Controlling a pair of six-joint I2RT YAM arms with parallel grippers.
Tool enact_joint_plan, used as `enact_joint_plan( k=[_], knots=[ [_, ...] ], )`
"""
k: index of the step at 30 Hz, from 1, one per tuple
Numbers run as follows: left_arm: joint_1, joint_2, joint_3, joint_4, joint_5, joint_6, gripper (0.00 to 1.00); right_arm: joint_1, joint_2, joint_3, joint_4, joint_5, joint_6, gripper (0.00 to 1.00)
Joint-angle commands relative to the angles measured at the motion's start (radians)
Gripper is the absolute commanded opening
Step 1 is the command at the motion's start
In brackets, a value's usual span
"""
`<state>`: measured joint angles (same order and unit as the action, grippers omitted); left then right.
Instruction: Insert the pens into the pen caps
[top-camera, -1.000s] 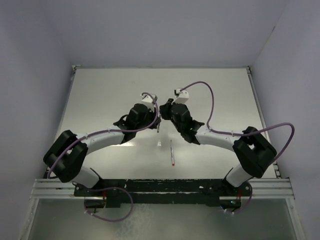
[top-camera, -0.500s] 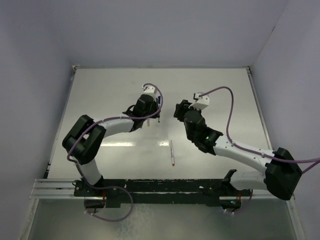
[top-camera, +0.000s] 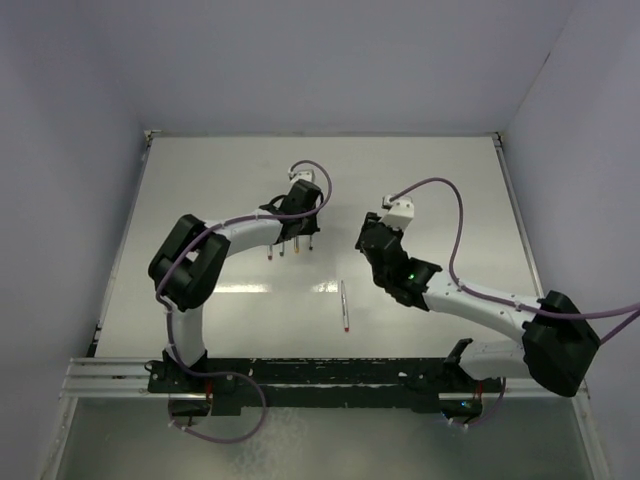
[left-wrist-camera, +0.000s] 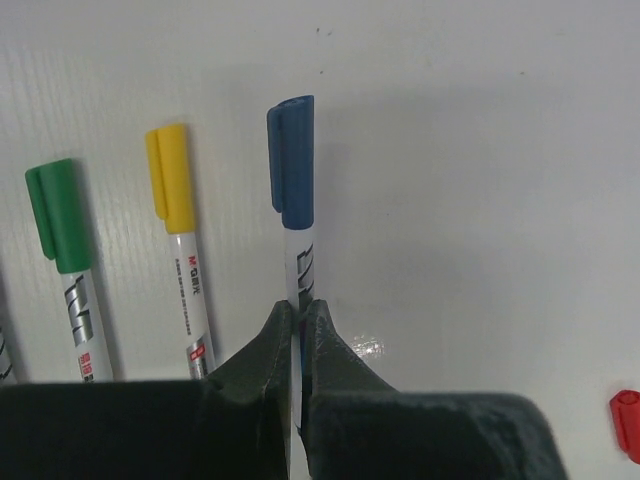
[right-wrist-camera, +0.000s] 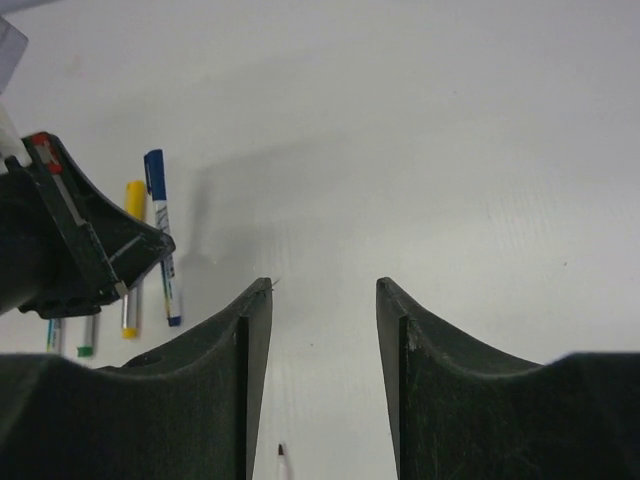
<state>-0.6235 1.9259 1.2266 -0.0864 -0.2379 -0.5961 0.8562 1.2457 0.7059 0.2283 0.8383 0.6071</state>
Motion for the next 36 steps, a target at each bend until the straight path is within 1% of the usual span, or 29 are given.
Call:
enact_joint_plan(
  k=[1, 6, 12, 14, 18, 20, 25, 30, 33, 34, 36],
  knots=[
    [0.007, 0.01, 0.04, -0.092, -0.04, -0.041, 0.0, -0.007, 0.052, 0.047, -0.083, -0.055, 0.022, 0.47],
    [0.007, 0.005, 0.025, -0.111, -0.028, -0.05, 0.0, -0.007, 0.118, 0.068, -0.136, -0.168, 0.026, 0.46],
    [0.007, -0.003, 0.008, -0.108, -0.018, -0.065, 0.1, -0.008, 0.201, 0.08, -0.162, -0.329, -0.005, 0.44],
    [0.007, -0.006, 0.007, -0.104, -0.015, -0.065, 0.12, -0.007, 0.234, 0.092, -0.177, -0.344, -0.022, 0.42],
    [0.007, -0.014, 0.01, -0.102, -0.014, -0.063, 0.14, -0.005, 0.278, 0.088, -0.181, -0.425, -0.027, 0.4],
    [0.007, -0.019, 0.013, -0.102, -0.012, -0.061, 0.17, -0.001, 0.284, 0.079, -0.176, -0.445, -0.022, 0.4],
    [0.007, -0.026, 0.02, -0.102, -0.012, -0.055, 0.3, 0.011, 0.286, 0.056, -0.172, -0.48, -0.006, 0.37],
    [0.007, -0.021, 0.022, -0.104, -0.005, -0.059, 0.31, 0.043, 0.299, 0.046, -0.177, -0.501, 0.017, 0.35],
    [0.007, -0.026, 0.022, -0.104, 0.0, -0.059, 0.33, 0.069, 0.303, 0.04, -0.193, -0.503, 0.037, 0.36],
    [0.007, -0.03, 0.021, -0.102, 0.001, -0.057, 0.35, 0.081, 0.306, 0.039, -0.198, -0.503, 0.043, 0.37],
    [0.007, -0.041, 0.018, -0.1, 0.002, -0.057, 0.43, 0.098, 0.311, 0.037, -0.215, -0.494, 0.06, 0.4]
  ],
)
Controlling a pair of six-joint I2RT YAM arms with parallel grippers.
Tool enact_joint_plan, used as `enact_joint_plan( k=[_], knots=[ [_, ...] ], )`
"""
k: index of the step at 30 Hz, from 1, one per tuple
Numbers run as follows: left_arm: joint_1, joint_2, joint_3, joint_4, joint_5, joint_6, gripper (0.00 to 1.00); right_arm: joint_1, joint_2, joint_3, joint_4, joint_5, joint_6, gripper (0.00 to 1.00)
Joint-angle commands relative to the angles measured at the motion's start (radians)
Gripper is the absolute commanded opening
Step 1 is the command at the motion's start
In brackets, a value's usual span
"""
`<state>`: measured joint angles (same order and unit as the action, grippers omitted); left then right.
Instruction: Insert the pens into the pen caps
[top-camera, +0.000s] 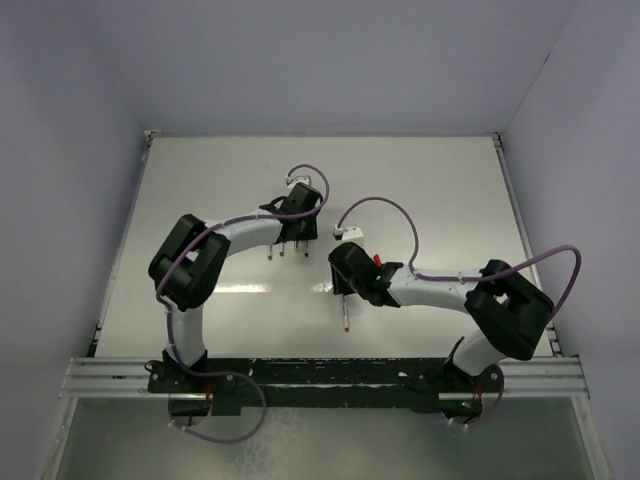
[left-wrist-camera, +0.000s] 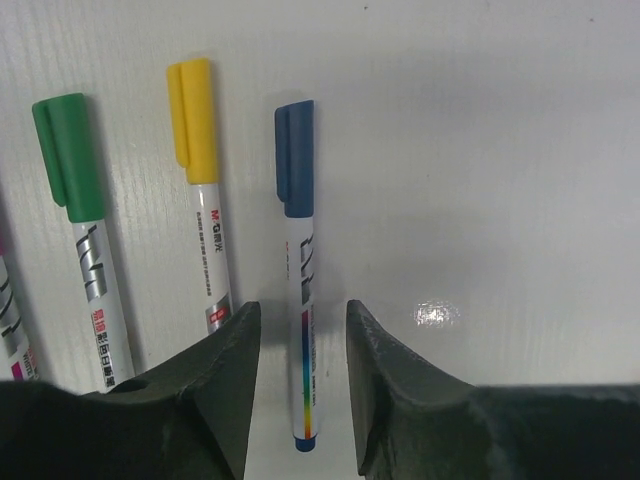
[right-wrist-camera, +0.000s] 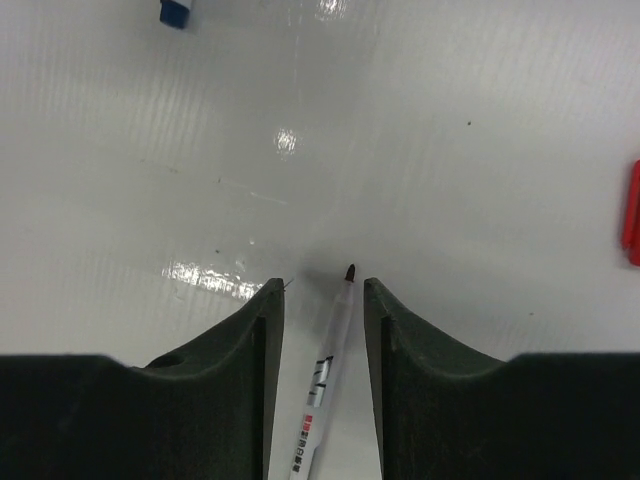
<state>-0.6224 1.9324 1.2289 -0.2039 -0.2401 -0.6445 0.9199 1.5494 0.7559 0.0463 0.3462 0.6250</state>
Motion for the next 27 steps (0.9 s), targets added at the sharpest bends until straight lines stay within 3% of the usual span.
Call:
enact_joint_plan(
  k=[1, 3, 4, 11, 16, 23, 27],
  knots=[
    [0.006, -0.054, 0.013, 0.021, 0.004, -0.008, 0.48, 0.043, 0.011, -0.012, -0.042, 0.008, 0.051, 0.41],
    [0.006, -0.069, 0.008, 0.029, 0.004, -0.005, 0.63, 0.06, 0.02, -0.01, -0.067, 0.03, 0.074, 0.42],
    [0.006, -0.075, 0.005, 0.032, 0.005, -0.003, 0.65, 0.066, 0.023, -0.01, -0.078, 0.043, 0.085, 0.42],
    [0.006, -0.114, -0.012, 0.048, 0.015, 0.007, 0.66, 0.082, 0.05, 0.002, -0.148, 0.095, 0.152, 0.37],
    [0.006, -0.16, -0.04, 0.068, 0.027, 0.01, 0.66, 0.083, 0.076, 0.012, -0.187, 0.095, 0.184, 0.0],
    [0.006, -0.254, -0.101, 0.109, 0.048, 0.022, 0.66, 0.082, 0.045, 0.013, -0.182, 0.099, 0.193, 0.0],
    [0.006, -0.326, -0.179, 0.186, 0.082, 0.046, 0.66, 0.06, -0.009, 0.032, -0.147, 0.195, 0.165, 0.0]
  ],
)
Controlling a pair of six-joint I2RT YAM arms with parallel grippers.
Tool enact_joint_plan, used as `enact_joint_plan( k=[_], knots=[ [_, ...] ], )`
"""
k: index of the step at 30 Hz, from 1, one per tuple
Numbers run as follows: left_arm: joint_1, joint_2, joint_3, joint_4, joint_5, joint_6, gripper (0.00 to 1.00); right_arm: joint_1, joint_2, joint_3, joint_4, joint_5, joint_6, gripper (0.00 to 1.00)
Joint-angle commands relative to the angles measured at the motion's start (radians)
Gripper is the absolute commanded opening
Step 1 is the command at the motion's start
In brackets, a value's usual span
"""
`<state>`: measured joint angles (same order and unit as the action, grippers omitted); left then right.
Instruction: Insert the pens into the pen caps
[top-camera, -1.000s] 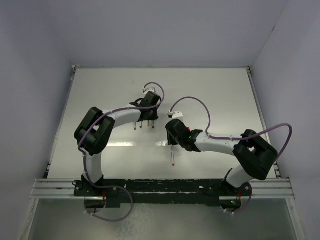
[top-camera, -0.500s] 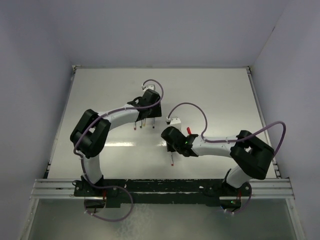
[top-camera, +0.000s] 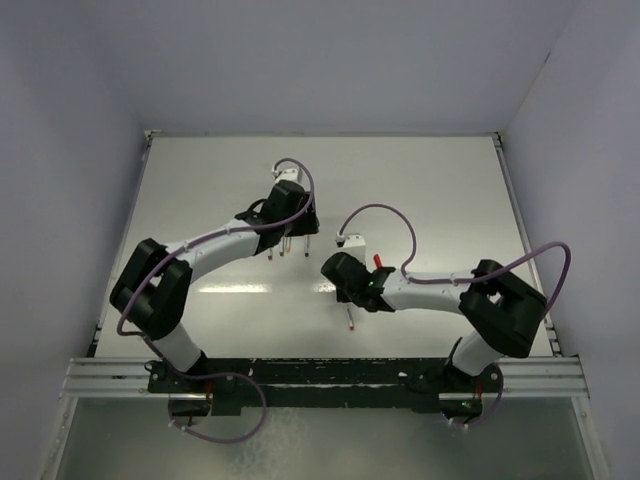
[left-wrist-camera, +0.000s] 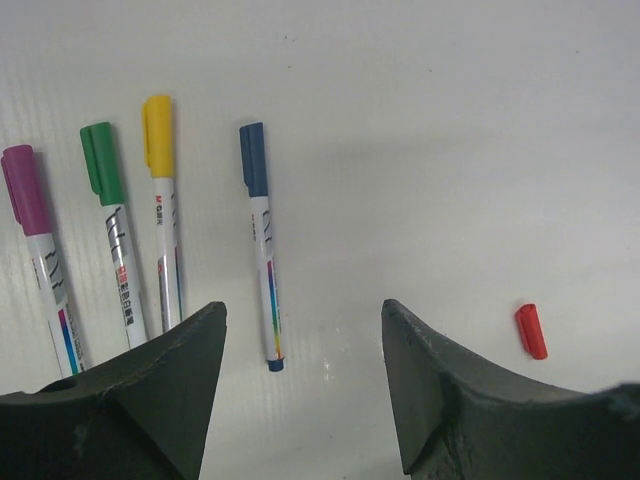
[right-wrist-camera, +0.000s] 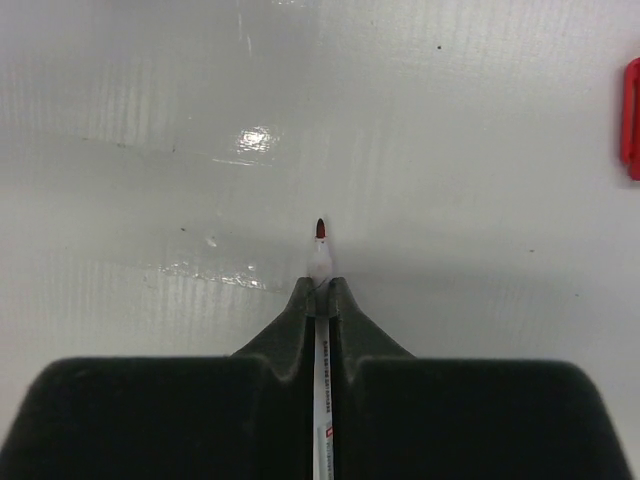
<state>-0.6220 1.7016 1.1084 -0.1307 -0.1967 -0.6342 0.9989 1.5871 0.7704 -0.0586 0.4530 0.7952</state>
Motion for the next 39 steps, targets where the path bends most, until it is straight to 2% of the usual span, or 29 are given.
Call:
enact_joint_plan(
  k=[1, 6, 9, 15, 20, 24, 36, 38, 39],
  knots=[
    [0.006, -0.11, -0.085, 0.137, 0.045, 0.043, 0.66, -0.037, -0.061, 0.021, -0.024, 0.097, -0.012, 0.0],
    [0.005, -0.178, -0.234, 0.298, 0.115, 0.084, 0.66, -0.186, -0.157, -0.036, 0.171, 0.031, -0.031, 0.0],
    [0.004, -0.214, -0.331, 0.439, 0.219, 0.102, 0.67, -0.249, -0.223, -0.098, 0.307, 0.01, -0.056, 0.0],
    [0.005, -0.197, -0.463, 0.784, 0.558, 0.108, 0.7, -0.26, -0.308, -0.155, 0.464, 0.044, -0.102, 0.0],
    [0.003, -0.128, -0.465, 0.951, 0.72, 0.04, 0.74, -0.26, -0.343, -0.202, 0.57, 0.005, -0.105, 0.0],
    [-0.009, -0.095, -0.43, 0.966, 0.752, 0.026, 0.75, -0.26, -0.342, -0.221, 0.629, -0.034, -0.103, 0.0],
    [-0.062, -0.042, -0.361, 0.907, 0.709, 0.057, 0.73, -0.26, -0.312, -0.234, 0.765, -0.102, -0.102, 0.0],
    [-0.069, -0.038, -0.355, 0.907, 0.705, 0.058, 0.67, -0.26, -0.306, -0.235, 0.782, -0.114, -0.1, 0.0],
    [-0.071, -0.039, -0.355, 0.908, 0.7, 0.058, 0.58, -0.26, -0.303, -0.235, 0.786, -0.118, -0.097, 0.0]
  ],
)
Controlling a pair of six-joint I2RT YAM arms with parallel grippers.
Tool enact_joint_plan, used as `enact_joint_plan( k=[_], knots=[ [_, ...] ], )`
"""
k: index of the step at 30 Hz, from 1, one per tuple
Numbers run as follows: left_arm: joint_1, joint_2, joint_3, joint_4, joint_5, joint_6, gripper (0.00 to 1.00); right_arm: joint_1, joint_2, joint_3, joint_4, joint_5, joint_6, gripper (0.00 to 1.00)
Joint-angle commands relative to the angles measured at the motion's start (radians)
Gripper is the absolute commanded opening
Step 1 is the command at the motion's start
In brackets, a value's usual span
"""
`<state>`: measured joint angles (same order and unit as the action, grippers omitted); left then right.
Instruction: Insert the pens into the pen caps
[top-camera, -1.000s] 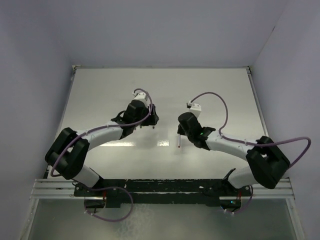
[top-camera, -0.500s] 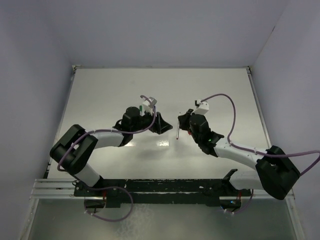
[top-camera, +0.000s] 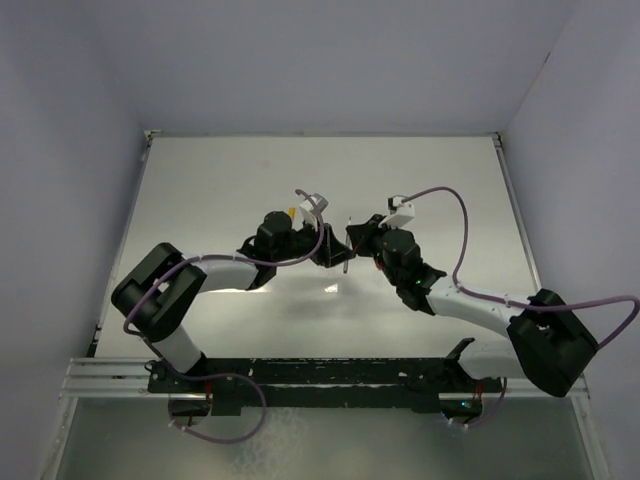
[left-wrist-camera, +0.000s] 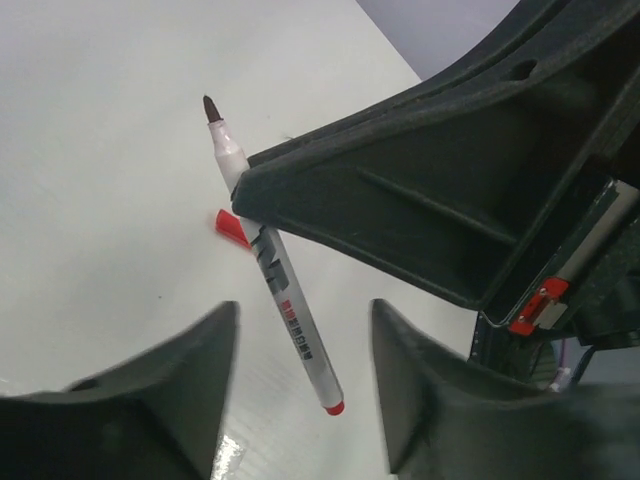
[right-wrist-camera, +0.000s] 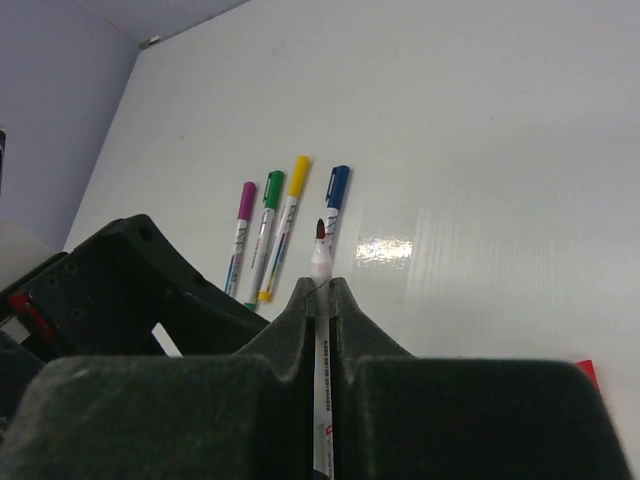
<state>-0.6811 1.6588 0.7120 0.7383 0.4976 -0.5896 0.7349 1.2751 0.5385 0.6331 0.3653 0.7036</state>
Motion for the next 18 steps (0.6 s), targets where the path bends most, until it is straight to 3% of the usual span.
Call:
enact_joint_plan(
  k=[1, 2, 5, 13, 16, 18],
  knots=[
    [-0.014, 0.004, 0.041, 0.038, 0.002, 0.014, 0.43, 0.004, 0.012, -0.003, 0.097, -0.034, -0.003, 0.0],
    [-0.015, 0.001, 0.039, 0.038, -0.015, 0.013, 0.26, 0.004, 0.014, -0.003, 0.1, -0.038, -0.003, 0.0],
    [-0.015, -0.004, 0.038, 0.031, -0.04, 0.011, 0.02, 0.004, 0.02, -0.003, 0.106, -0.057, 0.002, 0.0],
    [-0.016, -0.005, 0.04, -0.002, -0.087, 0.002, 0.0, 0.004, 0.014, -0.008, 0.11, -0.088, -0.024, 0.01],
    [-0.016, -0.011, 0.045, -0.061, -0.125, 0.007, 0.0, 0.003, -0.017, -0.01, 0.081, -0.073, -0.06, 0.26],
    [-0.015, -0.02, 0.048, -0.107, -0.158, 0.014, 0.0, 0.003, -0.047, -0.017, 0.047, -0.051, -0.085, 0.34]
  ],
)
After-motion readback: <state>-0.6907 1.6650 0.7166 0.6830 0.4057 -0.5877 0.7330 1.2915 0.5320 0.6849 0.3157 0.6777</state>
